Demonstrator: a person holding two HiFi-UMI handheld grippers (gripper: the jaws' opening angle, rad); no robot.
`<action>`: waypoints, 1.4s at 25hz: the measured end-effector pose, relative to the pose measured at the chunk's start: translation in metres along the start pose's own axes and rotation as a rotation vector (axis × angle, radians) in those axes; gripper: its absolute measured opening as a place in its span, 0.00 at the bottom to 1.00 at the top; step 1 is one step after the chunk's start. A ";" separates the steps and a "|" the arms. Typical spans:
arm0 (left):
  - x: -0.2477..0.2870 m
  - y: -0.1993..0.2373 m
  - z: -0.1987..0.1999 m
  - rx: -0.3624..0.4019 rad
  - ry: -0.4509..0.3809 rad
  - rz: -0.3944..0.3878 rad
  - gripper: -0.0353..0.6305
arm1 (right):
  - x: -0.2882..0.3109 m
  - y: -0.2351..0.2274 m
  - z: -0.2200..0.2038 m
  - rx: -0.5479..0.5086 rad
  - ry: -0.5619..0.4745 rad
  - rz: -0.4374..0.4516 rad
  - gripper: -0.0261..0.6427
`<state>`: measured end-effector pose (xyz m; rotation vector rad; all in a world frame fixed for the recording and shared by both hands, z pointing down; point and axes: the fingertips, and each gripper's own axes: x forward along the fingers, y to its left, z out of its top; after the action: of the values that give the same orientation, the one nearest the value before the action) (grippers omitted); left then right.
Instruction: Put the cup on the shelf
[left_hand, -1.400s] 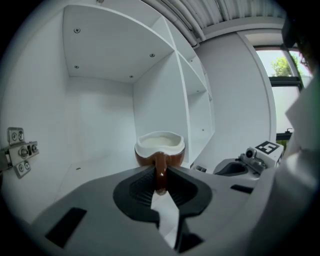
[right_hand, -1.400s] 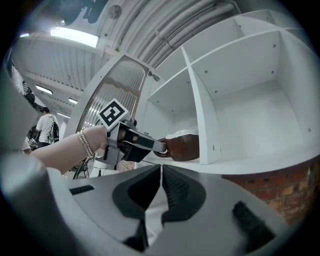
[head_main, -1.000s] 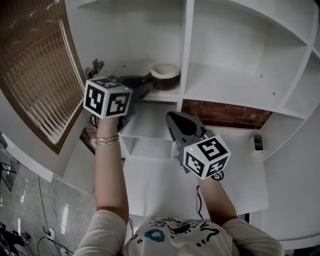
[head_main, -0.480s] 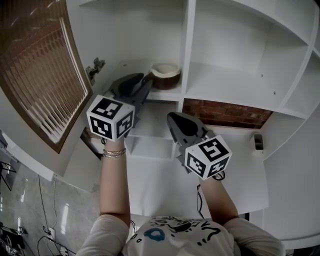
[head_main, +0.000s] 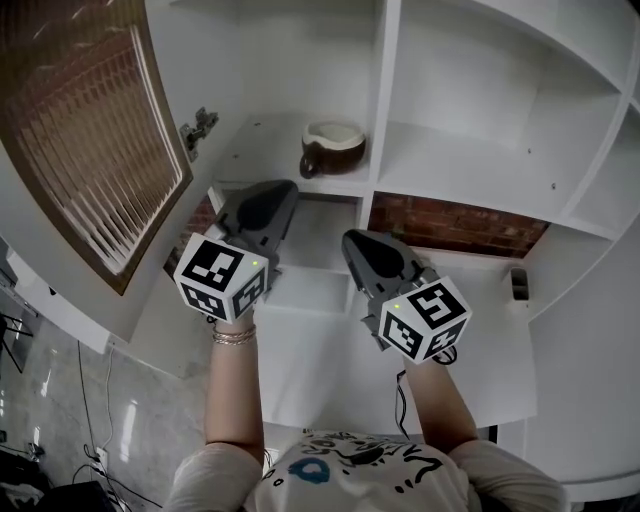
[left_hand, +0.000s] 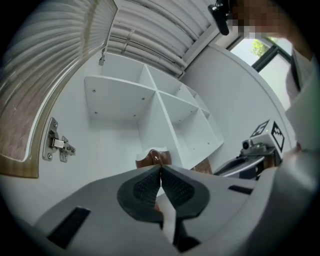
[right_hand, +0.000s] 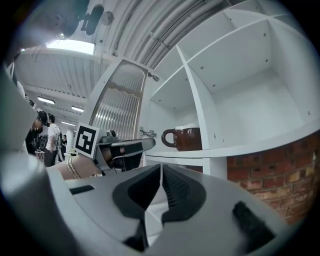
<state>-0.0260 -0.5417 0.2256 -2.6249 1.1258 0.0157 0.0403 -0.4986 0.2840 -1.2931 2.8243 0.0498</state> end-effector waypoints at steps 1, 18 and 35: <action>-0.003 -0.006 0.001 -0.007 -0.006 -0.020 0.08 | -0.001 0.002 -0.001 0.000 -0.001 0.010 0.08; -0.033 -0.100 -0.069 -0.057 0.014 -0.165 0.08 | -0.039 0.024 -0.056 0.025 0.058 0.061 0.08; -0.087 -0.174 -0.142 -0.196 0.176 -0.339 0.08 | -0.076 0.044 -0.104 0.033 0.147 0.107 0.08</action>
<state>0.0227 -0.4031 0.4167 -3.0106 0.7462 -0.1867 0.0546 -0.4169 0.3919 -1.1844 3.0020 -0.0921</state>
